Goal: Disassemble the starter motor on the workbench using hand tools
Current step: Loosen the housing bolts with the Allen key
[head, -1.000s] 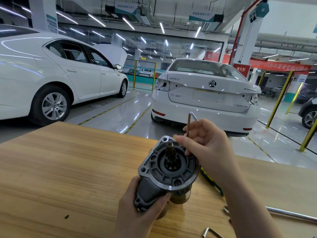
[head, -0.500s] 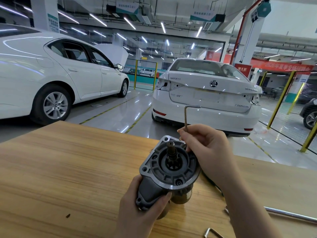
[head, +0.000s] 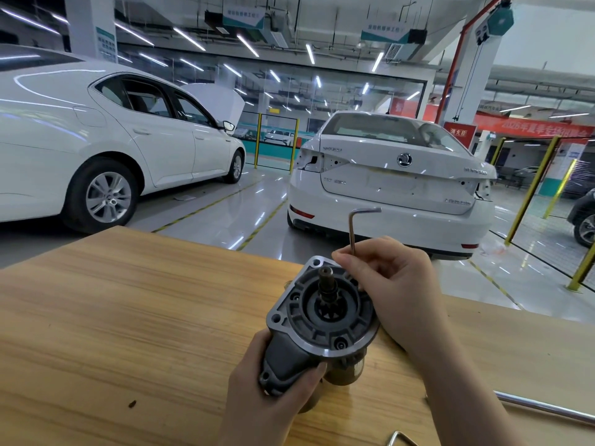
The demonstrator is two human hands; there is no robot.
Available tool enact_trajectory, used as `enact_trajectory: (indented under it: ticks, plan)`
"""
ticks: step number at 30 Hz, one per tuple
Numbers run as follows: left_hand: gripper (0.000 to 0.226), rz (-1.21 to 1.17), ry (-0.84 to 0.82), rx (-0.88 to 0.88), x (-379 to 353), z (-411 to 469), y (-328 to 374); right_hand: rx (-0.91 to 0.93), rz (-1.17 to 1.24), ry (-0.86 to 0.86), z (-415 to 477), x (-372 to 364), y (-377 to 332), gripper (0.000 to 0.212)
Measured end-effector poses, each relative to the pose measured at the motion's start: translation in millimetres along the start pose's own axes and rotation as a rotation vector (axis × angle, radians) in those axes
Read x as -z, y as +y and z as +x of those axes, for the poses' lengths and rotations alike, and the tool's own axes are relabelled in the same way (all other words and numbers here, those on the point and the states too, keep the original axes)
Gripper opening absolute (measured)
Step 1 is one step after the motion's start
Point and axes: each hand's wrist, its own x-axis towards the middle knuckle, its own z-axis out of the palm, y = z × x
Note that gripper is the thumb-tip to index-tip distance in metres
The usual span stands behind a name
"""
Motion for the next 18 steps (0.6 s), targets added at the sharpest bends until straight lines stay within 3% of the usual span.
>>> enact_trajectory:
  ticks: [7, 18]
  plan:
    - [0.052, 0.027, 0.035, 0.002, -1.6, 0.4, 3.1, 0.025, 0.056, 0.034, 0.4, -2.7, 4.5, 0.020]
    - [0.061, 0.035, 0.018, -0.003, -0.2, 0.0, 2.2, 0.020, 0.031, 0.063, -1.1, -2.9, 4.1, 0.020]
